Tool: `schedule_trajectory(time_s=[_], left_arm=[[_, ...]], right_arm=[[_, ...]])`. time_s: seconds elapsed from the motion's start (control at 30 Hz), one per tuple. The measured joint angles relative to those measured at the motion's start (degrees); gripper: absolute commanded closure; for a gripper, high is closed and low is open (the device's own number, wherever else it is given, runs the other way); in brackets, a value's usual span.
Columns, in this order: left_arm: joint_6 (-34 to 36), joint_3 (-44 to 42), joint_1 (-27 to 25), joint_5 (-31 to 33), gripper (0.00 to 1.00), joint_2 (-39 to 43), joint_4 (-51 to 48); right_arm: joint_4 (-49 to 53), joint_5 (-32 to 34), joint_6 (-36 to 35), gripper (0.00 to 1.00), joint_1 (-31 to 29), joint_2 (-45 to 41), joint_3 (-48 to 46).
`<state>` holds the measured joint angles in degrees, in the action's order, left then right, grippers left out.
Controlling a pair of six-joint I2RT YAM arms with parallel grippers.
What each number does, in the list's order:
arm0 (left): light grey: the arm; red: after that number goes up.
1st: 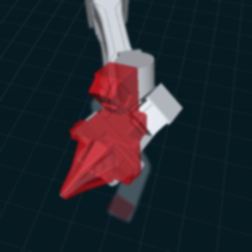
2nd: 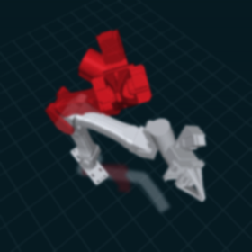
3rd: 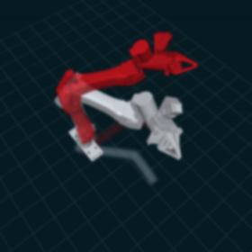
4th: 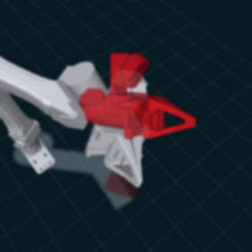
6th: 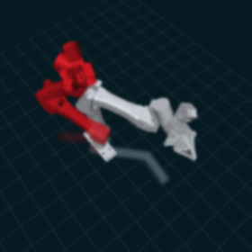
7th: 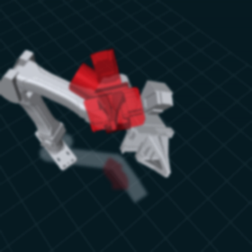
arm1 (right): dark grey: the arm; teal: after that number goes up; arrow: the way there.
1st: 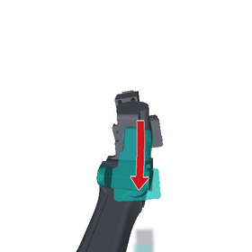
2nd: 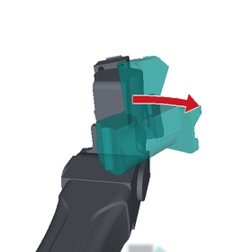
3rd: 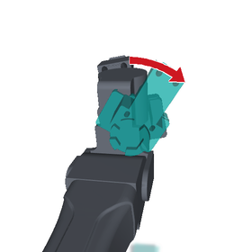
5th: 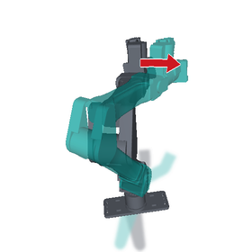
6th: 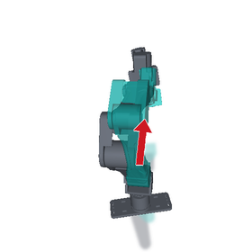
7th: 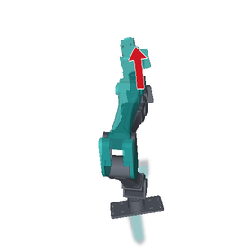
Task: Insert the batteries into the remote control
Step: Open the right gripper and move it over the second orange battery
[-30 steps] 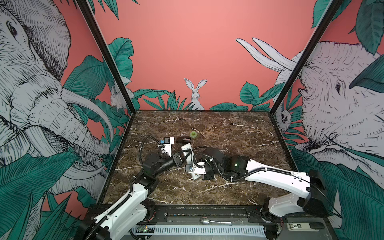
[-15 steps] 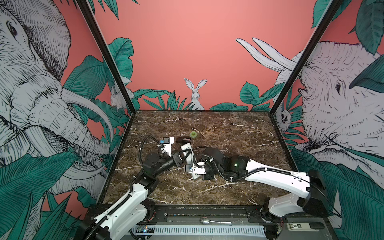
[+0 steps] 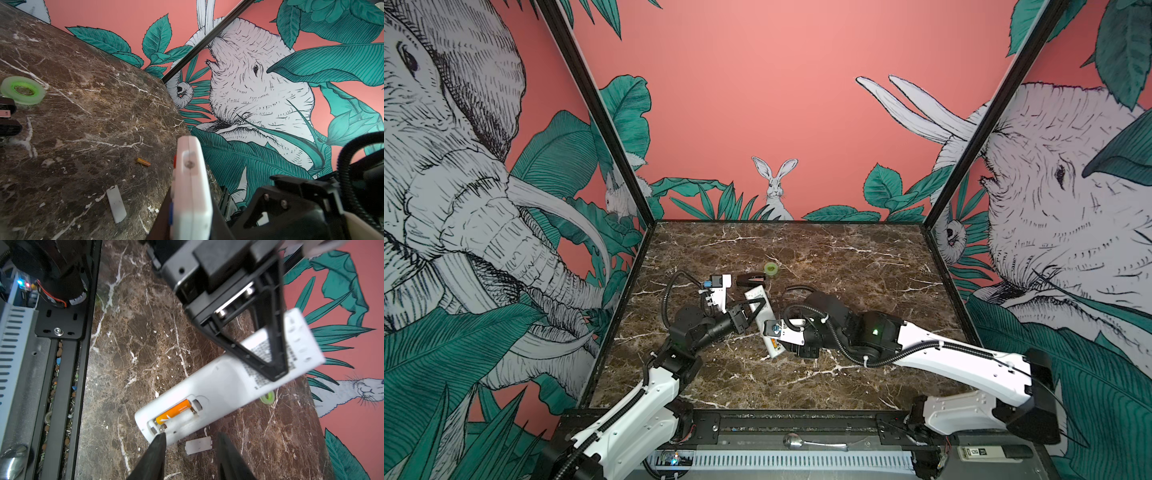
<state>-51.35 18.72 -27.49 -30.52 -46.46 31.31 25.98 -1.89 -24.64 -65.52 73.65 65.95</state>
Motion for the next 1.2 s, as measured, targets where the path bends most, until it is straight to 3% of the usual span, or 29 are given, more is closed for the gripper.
schedule_trajectory(time_s=[0.13, 0.33, 0.7, 1.2], left_arm=[[0.17, 0.00, 0.00, 0.44, 1.00, 0.31, -0.59], [0.24, -0.13, 0.00, 1.25, 1.00, 0.52, -1.42], [1.27, -0.46, 0.07, 1.70, 1.00, 0.31, -1.60], [3.43, -0.46, 0.22, 2.51, 1.00, 0.24, -4.81]], right_arm=[[0.07, 0.39, 3.28, 0.55, 2.67, -3.67, -1.33], [0.96, 1.01, 9.77, 0.47, 11.76, -5.11, -2.27], [2.29, -0.90, 18.34, 0.22, 23.74, -2.62, -6.80], [4.39, -2.49, 22.38, 0.22, 33.42, 11.47, -7.85]])
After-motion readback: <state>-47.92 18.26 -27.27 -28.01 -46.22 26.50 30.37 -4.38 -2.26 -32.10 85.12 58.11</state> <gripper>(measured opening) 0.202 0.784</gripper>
